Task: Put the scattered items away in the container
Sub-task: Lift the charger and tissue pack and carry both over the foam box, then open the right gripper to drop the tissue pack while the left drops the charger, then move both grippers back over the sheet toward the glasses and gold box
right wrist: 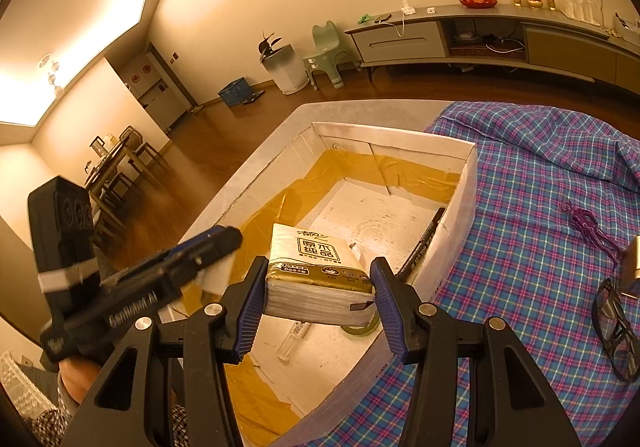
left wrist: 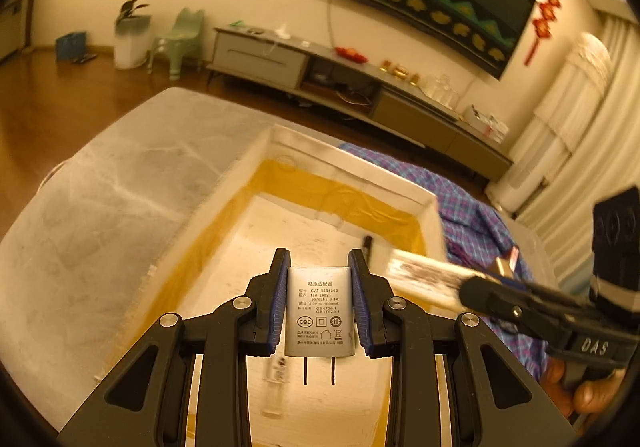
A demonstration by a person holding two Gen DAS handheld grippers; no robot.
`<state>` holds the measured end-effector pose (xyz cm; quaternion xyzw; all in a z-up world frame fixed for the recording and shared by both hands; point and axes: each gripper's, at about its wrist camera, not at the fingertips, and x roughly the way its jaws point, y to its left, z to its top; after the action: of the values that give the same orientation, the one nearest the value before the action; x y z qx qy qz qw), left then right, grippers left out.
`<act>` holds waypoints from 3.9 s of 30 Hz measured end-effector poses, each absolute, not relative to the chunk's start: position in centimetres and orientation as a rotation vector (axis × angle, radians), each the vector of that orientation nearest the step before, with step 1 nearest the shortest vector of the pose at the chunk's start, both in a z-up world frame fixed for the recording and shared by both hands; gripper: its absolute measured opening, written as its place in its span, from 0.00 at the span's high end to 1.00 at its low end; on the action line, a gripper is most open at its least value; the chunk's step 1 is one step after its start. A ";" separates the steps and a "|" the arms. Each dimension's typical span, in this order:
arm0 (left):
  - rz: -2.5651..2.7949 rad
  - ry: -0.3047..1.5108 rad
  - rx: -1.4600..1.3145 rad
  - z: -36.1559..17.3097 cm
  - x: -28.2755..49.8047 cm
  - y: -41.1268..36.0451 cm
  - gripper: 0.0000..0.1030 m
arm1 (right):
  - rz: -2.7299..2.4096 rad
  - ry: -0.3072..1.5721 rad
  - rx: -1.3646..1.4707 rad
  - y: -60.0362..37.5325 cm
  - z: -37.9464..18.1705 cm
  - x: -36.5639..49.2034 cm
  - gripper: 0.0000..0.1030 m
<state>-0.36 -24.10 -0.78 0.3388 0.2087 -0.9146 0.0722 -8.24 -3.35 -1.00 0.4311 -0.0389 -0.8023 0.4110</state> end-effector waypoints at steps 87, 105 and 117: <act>-2.755 0.215 0.851 4.7 1.5 -19.7 0.64 | -1.927 0.086 1.044 -5.9 -0.9 -5.3 0.46; -2.819 0.158 0.912 4.4 -1.2 -13.2 0.64 | -1.919 -0.001 0.989 0.1 -0.7 -3.8 0.46; -2.854 0.132 0.999 3.0 -4.0 -8.7 0.64 | -1.958 -0.057 1.002 4.8 -0.8 -5.4 0.46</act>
<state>-4.00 -8.70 3.05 0.3294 0.0435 -0.9414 0.0573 -5.38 4.84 -0.81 0.4057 -0.0232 -0.7933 0.4534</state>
